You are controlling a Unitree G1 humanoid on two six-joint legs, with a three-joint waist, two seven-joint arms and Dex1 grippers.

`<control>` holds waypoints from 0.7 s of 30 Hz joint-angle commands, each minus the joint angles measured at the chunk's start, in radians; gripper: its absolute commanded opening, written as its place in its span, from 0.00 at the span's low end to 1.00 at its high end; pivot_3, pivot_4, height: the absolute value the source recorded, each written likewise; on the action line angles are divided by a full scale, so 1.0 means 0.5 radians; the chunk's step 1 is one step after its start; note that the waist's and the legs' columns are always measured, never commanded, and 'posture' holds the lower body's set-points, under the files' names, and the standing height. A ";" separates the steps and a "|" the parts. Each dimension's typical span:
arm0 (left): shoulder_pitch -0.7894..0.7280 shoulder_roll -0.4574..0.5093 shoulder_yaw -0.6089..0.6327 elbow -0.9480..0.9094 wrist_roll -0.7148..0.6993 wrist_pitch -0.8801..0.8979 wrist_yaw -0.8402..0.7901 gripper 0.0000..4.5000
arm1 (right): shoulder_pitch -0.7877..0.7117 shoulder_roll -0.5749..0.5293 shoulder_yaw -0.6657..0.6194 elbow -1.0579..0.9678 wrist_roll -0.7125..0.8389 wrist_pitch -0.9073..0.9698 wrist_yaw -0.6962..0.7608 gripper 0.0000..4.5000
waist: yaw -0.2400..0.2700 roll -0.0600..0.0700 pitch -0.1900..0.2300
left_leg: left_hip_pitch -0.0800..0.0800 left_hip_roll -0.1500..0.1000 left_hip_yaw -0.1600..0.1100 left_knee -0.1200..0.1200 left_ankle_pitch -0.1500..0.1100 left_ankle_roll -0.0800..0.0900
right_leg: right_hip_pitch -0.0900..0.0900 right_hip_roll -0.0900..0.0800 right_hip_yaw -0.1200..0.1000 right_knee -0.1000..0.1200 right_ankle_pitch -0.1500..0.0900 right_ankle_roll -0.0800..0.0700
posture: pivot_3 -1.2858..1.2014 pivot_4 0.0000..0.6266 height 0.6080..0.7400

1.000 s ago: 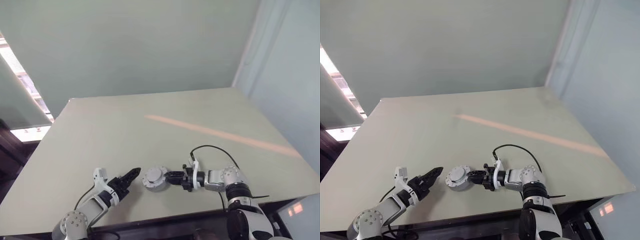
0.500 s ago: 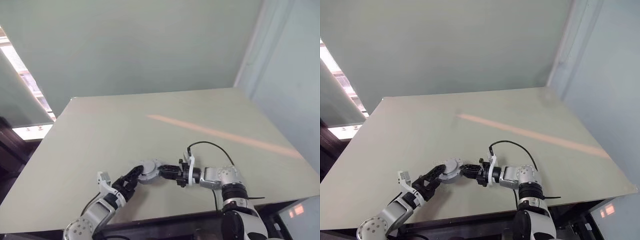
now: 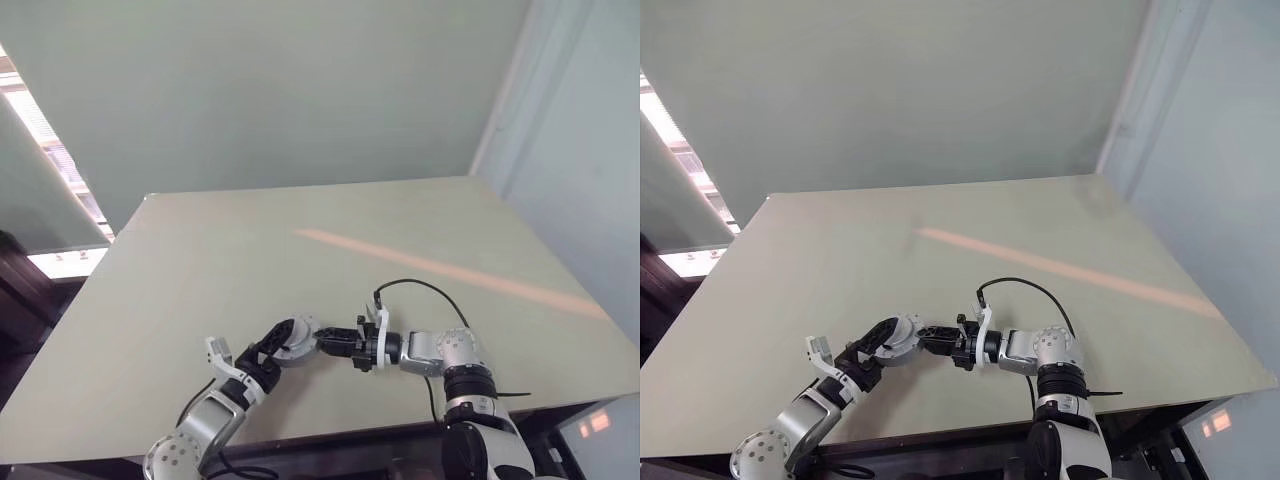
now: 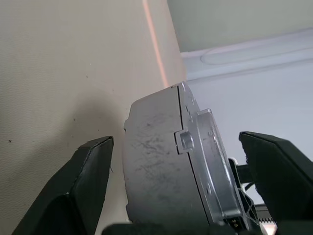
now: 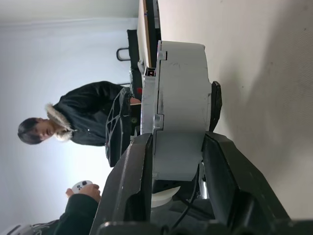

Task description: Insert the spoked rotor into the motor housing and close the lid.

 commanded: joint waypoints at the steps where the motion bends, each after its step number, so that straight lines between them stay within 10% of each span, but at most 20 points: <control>1: -0.021 0.015 -0.026 -0.002 -0.088 -0.006 -0.042 0.72 | -0.056 0.035 -0.002 -0.106 0.131 0.023 0.043 0.27 | 0.001 0.000 0.000 | 0.000 0.000 0.000 0.000 0.000 0.000 | 0.000 0.000 0.000 0.000 0.000 0.000 | 0.52 0.00 1.00; 4: -0.012 0.024 -0.051 0.004 -0.102 -0.009 -0.049 0.53 | -0.052 0.032 0.007 -0.119 0.133 0.019 0.052 0.27 | 0.001 0.000 0.000 | 0.000 0.000 0.000 0.001 0.000 0.000 | 0.000 0.000 0.000 0.000 0.000 0.000 | 0.52 0.00 1.00; 19: -0.037 0.018 -0.095 0.037 -0.171 -0.102 -0.093 0.51 | 0.017 0.020 0.192 -0.237 0.090 -0.258 0.146 0.27 | 0.001 0.000 0.000 | 0.000 0.000 0.000 0.003 0.000 0.000 | 0.001 0.000 0.000 0.001 0.000 0.000 | 0.52 0.00 1.00; 21: -0.047 0.010 -0.094 0.039 -0.176 -0.123 -0.098 0.50 | 0.029 0.006 0.236 -0.264 0.114 -0.259 0.198 0.49 | 0.001 0.000 0.000 | 0.000 0.000 0.000 0.005 0.000 0.000 | 0.002 0.000 0.000 0.001 0.001 -0.001 | 0.52 0.00 1.00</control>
